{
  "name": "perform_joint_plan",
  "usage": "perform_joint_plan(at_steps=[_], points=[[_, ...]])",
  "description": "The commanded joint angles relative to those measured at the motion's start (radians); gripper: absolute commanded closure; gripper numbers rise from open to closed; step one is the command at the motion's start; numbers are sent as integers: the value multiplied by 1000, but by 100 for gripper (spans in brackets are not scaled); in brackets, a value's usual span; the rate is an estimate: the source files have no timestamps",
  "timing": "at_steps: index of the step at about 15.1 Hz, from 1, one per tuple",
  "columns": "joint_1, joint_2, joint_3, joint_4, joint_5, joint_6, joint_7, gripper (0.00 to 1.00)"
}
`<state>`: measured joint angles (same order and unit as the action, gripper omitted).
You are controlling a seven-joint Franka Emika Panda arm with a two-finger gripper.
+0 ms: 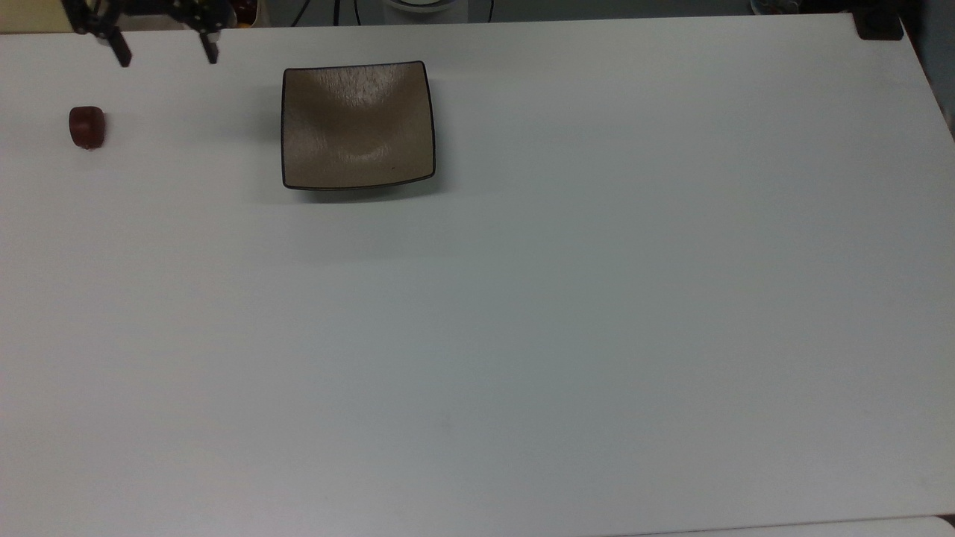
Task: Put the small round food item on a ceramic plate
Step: 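Move the open gripper over to the small red food item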
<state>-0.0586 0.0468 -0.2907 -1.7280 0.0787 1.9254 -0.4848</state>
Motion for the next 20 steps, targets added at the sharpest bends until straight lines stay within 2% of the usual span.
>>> perform_joint_plan(at_steps=[1,7,12,15,20], points=[[-16,53,-51,7,-10,38,-70,0],[-64,128,-85,-21,-17,122,-188,0],[-78,172,-120,-53,-66,170,-244,0],[-89,194,-125,-68,-123,190,-264,0],[-122,240,-125,-125,-132,296,-299,0]])
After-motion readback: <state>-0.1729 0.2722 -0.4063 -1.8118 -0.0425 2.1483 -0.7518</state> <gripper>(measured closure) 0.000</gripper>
